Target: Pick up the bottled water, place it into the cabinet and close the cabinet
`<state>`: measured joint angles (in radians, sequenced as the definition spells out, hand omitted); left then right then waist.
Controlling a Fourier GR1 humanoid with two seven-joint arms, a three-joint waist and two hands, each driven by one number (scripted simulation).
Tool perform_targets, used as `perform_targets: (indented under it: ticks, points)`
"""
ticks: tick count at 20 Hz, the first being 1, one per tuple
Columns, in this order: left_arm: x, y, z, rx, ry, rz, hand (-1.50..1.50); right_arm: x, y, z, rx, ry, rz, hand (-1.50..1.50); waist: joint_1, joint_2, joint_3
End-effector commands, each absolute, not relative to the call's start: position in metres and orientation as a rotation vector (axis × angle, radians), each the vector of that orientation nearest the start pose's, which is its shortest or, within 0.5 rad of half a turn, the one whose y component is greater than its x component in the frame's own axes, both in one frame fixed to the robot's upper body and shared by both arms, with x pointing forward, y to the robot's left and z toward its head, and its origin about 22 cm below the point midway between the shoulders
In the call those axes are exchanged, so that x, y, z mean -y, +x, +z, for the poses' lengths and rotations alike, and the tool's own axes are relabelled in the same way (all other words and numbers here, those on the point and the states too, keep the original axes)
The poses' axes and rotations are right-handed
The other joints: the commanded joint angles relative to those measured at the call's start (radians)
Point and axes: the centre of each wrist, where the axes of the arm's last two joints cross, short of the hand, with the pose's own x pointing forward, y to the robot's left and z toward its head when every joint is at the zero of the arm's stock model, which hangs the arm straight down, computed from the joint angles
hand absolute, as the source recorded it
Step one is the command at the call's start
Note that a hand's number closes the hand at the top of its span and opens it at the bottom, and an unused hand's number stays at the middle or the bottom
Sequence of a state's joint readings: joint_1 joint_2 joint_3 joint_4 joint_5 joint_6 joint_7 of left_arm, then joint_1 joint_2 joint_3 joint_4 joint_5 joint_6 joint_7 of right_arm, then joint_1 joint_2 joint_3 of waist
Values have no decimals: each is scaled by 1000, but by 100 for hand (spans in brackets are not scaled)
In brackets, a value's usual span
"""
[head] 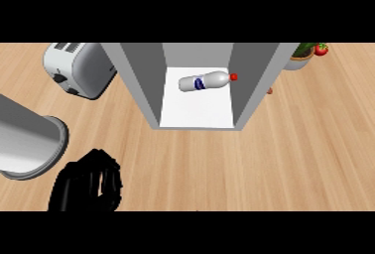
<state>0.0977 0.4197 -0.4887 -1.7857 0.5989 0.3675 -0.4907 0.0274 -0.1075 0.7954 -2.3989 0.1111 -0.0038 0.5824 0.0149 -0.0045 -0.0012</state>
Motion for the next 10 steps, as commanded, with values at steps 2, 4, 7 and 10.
perform_targets:
  ticks: [2, 4, 7, 10]
  points:
    - [-231, 180, 25, 1870, -242, 184, 150, 70, 105, 174, 1710, 626, 747, 150, 3, 1, -1]
    - [-247, 164, 17, 1878, -235, 179, 150, 68, 100, 179, 1763, 583, 831, 150, 5, -2, -2]
    - [-246, 175, 26, 1887, -219, 177, 150, 53, 117, 181, 1861, 509, 793, 150, 6, 2, -2]
    - [-254, 154, 4, 1867, -225, 188, 150, 45, 130, 181, 1867, 470, 731, 150, 21, 3, -3]
